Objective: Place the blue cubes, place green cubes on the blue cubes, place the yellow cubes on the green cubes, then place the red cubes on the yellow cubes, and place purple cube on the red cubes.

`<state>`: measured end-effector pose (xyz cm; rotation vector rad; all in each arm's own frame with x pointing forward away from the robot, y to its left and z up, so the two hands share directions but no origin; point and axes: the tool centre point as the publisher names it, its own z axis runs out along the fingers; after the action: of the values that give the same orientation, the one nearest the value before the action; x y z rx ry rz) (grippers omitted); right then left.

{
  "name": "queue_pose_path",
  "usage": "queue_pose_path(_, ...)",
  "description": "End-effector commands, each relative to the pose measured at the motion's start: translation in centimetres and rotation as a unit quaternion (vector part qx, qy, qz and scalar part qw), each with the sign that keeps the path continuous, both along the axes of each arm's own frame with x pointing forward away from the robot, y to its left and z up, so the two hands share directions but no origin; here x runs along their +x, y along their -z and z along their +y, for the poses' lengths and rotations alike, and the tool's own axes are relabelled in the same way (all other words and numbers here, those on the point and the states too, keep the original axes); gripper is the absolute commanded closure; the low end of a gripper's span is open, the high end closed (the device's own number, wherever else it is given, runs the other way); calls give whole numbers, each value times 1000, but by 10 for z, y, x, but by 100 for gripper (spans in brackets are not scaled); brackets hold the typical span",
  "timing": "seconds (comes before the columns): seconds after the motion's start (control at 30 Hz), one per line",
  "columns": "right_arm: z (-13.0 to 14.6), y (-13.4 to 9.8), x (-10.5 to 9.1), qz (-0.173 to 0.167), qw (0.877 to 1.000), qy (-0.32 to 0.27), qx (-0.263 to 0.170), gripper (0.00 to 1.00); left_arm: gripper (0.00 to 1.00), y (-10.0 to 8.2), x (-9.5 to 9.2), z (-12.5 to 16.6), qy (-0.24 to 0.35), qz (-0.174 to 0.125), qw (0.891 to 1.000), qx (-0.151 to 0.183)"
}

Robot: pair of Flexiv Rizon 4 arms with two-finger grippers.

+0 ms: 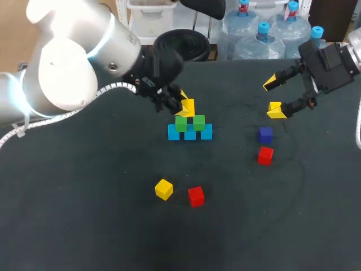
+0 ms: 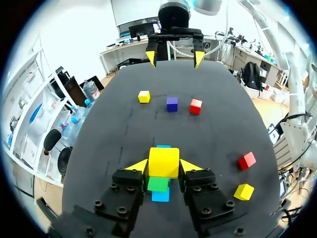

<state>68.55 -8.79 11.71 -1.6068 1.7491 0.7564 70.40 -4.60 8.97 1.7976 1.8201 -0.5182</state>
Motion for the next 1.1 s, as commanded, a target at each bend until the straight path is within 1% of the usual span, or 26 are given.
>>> queue_pose_path(0.03, 0, 1, 0, -1, 1000, 0, 1, 0, 100, 5, 9, -6, 4, 4, 1000, 0)
queue_pose_path(0.43, 0, 1, 0, -1, 1000, 0, 1, 0, 100, 20, 12, -7, 8, 18, 1000, 4)
queue_pose_path(0.83, 0, 1, 0, -1, 1000, 0, 1, 0, 100, 27, 14, -6, 4, 27, 1000, 7)
queue_pose_path(1.1, 0, 1, 0, -1, 1000, 0, 1, 0, 100, 28, 16, -5, 3, 29, 1000, 10)
